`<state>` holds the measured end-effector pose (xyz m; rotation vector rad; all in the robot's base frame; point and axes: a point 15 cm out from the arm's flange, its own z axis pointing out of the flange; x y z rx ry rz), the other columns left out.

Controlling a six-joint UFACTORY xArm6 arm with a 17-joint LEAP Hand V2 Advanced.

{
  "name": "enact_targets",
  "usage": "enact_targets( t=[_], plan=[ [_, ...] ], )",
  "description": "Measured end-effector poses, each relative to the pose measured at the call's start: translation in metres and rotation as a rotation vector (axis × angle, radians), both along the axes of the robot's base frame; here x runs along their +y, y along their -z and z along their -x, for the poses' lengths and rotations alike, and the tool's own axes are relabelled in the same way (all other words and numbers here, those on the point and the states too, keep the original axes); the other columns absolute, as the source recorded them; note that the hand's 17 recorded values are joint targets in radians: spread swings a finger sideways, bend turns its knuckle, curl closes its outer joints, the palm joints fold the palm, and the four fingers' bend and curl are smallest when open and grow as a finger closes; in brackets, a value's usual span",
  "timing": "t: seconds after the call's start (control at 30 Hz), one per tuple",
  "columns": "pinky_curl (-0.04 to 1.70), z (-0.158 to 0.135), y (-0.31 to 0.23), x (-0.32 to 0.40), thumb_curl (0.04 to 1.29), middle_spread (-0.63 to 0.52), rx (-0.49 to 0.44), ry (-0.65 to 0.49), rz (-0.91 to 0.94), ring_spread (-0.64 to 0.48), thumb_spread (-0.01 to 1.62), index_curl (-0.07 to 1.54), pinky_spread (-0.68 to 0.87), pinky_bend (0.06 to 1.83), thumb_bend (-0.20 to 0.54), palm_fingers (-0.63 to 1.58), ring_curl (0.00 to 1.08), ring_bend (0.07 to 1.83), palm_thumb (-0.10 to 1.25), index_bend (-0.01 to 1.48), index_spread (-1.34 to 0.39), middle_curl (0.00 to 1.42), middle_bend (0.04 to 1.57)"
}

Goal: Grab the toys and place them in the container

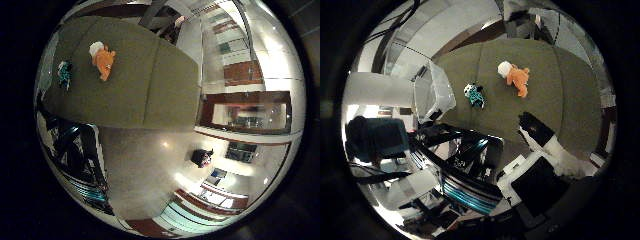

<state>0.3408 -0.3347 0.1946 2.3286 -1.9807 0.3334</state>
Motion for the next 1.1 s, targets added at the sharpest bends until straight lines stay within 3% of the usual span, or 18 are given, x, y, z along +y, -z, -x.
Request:
enact_targets(
  t=[0.23,0.37,0.5,0.7,1.1],
  plan=[
    [0.18,0.013,-0.025,0.01,0.42,-0.02,0.013,0.01,-0.014,0.17,1.09,0.38,0.34,0.29,-0.023,0.18,0.15,0.18,0.87,0.28,-0.45,0.31,0.19],
    [0.18,0.005,-0.032,0.017,0.37,-0.02,-0.012,0.041,-0.044,0.16,1.12,0.36,0.33,0.31,-0.046,0.23,0.17,0.2,0.63,0.22,-0.44,0.3,0.19],
    [0.18,-0.036,-0.052,0.023,0.34,-0.02,-0.077,0.043,-0.06,0.16,1.12,0.33,0.33,0.34,-0.027,0.23,0.2,0.23,0.54,0.16,-0.4,0.3,0.19],
    [0.17,-0.086,-0.053,0.024,0.33,0.01,-0.12,0.064,-0.107,0.16,1.11,0.31,0.32,0.38,-0.023,0.22,0.23,0.24,0.52,0.17,-0.38,0.31,0.19],
    [0.15,-0.161,0.043,0.033,0.29,0.09,-0.022,0.097,-0.192,0.19,1.06,0.29,0.35,0.42,-0.025,0.14,0.24,0.22,0.41,0.17,-0.3,0.32,0.2]
  ],
)
